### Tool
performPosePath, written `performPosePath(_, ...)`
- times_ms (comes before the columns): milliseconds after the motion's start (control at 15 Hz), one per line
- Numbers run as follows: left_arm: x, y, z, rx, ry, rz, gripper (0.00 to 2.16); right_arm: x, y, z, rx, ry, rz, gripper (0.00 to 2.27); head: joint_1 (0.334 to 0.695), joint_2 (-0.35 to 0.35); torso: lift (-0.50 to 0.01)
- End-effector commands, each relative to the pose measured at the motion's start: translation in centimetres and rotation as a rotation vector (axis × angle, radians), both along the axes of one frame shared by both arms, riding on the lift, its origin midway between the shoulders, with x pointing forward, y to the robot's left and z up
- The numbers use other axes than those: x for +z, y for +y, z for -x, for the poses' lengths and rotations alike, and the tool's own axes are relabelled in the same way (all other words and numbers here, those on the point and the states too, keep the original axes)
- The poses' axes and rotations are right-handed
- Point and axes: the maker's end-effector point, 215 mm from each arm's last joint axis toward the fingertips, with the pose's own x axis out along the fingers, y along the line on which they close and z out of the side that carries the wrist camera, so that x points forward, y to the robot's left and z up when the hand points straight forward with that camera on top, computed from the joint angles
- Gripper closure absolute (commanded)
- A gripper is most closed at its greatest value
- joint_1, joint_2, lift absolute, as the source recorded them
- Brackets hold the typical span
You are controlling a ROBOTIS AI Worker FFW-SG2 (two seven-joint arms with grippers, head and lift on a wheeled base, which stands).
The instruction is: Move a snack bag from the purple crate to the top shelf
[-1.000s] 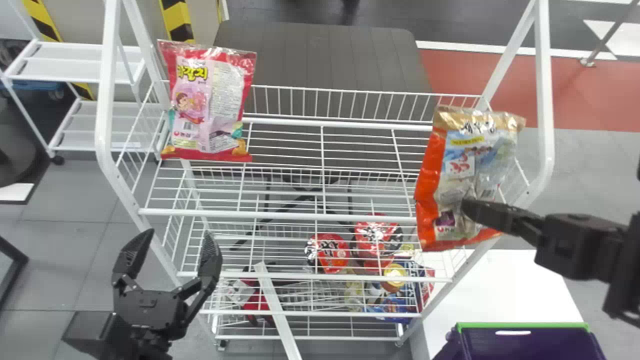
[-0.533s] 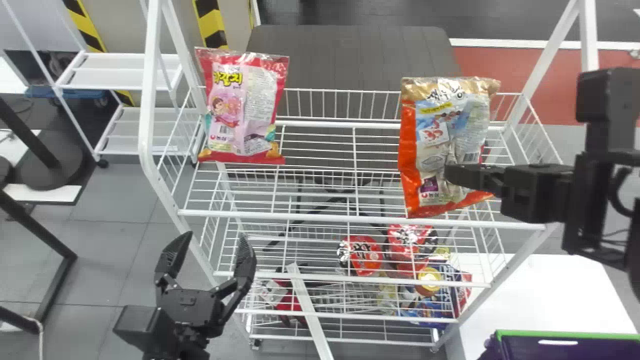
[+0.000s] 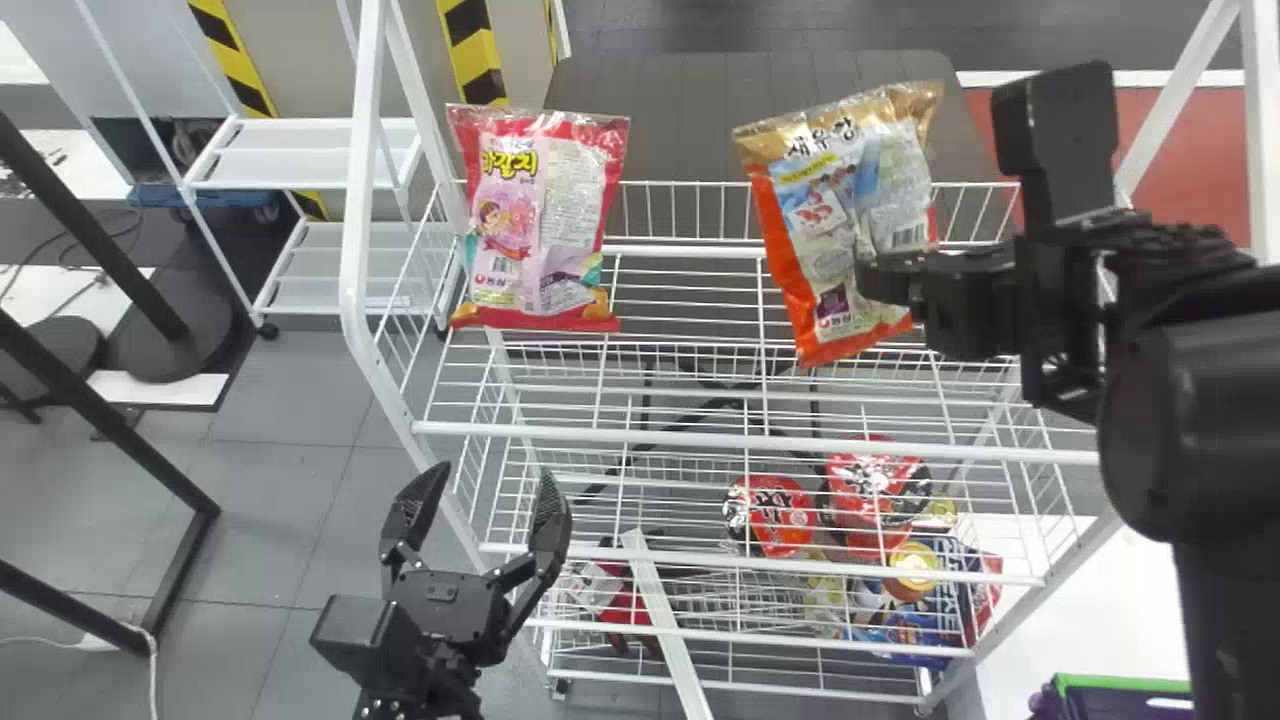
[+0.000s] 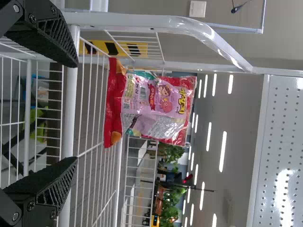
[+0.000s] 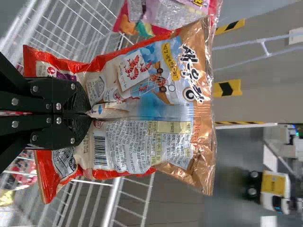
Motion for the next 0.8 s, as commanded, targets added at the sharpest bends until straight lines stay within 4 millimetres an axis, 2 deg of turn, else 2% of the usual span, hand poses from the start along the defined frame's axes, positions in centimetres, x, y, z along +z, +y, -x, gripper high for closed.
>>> performPosePath(0, -0.2, 0.4, -0.1, 0.004, -0.001, -0.003, 0.12, -0.2, 2.1, -1.2, 0.042, -0.028, 0.0, 2.16, 0.695, 0.099, 0.001)
performPosePath(267, -0.4, 0.8, -0.5, 0.008, 0.001, -0.006, 0.12, -2.1, 5.6, -2.3, 0.094, -0.047, -0.081, 2.16, 0.695, 0.141, 0.001)
performPosePath(400, -0.5, 0.9, -0.6, 0.006, 0.003, -0.005, 0.12, -2.3, 6.9, -3.4, 0.102, -0.09, -0.135, 2.16, 0.695, 0.16, 0.001)
performPosePath(733, -0.9, 0.8, -0.7, 0.0, 0.008, -0.006, 0.12, -2.7, 8.2, -5.7, 0.064, -0.176, -0.244, 2.16, 0.695, 0.185, 0.001)
